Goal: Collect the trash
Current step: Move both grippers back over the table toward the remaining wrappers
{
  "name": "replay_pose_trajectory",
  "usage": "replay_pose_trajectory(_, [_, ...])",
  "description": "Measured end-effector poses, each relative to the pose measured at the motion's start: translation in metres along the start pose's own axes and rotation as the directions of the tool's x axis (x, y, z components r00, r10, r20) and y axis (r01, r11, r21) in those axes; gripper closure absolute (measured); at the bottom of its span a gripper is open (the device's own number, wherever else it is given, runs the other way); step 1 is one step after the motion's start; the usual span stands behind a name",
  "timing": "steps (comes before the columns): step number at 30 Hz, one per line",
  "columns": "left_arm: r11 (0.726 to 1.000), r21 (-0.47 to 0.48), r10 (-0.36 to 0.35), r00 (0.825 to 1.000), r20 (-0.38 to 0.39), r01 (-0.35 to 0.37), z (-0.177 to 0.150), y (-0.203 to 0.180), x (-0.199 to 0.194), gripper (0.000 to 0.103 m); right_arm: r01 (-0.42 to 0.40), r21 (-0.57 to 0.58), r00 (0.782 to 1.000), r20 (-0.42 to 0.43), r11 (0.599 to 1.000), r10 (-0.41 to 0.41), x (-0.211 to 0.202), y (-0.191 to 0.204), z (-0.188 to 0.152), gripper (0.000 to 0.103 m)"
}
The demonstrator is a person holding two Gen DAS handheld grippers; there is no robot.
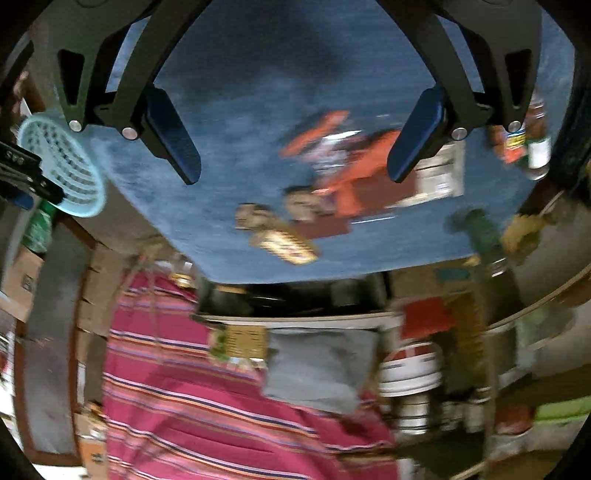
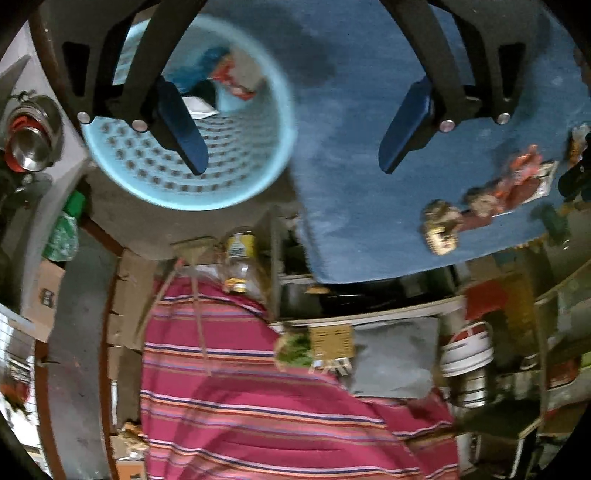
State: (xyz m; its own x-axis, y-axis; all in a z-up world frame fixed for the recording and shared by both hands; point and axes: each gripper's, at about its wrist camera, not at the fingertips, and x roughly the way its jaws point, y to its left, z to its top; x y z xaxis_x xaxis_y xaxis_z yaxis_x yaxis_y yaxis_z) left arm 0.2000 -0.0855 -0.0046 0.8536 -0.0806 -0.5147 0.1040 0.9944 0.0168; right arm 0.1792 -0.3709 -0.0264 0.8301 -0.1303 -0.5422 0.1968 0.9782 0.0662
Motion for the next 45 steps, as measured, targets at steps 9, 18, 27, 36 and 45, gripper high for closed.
replay_pose_trajectory(9, [0.976,-0.109,0.186,0.982,-0.032,-0.188,-0.019,0.103,0.001,0.005,-0.101,-0.087,0.995,-0.030,0.991,0.099,0.013,0.095,-0.010,0.011])
replay_pose_trajectory(18, [0.951,-0.121,0.274,0.957,-0.092,-0.284,-0.052,0.164,0.000,0.006,-0.168,-0.139,0.985,-0.071,0.976,0.160,0.025,0.154,-0.028,0.011])
replay_pose_trajectory(27, [0.954,-0.121,0.253,0.955,-0.156,-0.273,-0.063,0.183,0.021,0.049,-0.178,-0.159,0.982,-0.097,0.971,0.165,0.033,0.173,-0.037,0.011])
replay_pose_trajectory(36, [0.963,-0.112,0.226,0.962,-0.152,-0.244,-0.058,0.180,0.031,0.095,-0.182,-0.141,0.980,-0.113,0.973,0.167,0.041,0.169,-0.036,0.011])
replay_pose_trajectory(45, [0.966,-0.128,0.212,0.970,-0.118,-0.226,-0.043,0.177,0.028,0.102,-0.201,-0.163,0.977,-0.099,0.966,0.186,0.040,0.182,-0.028,0.011])
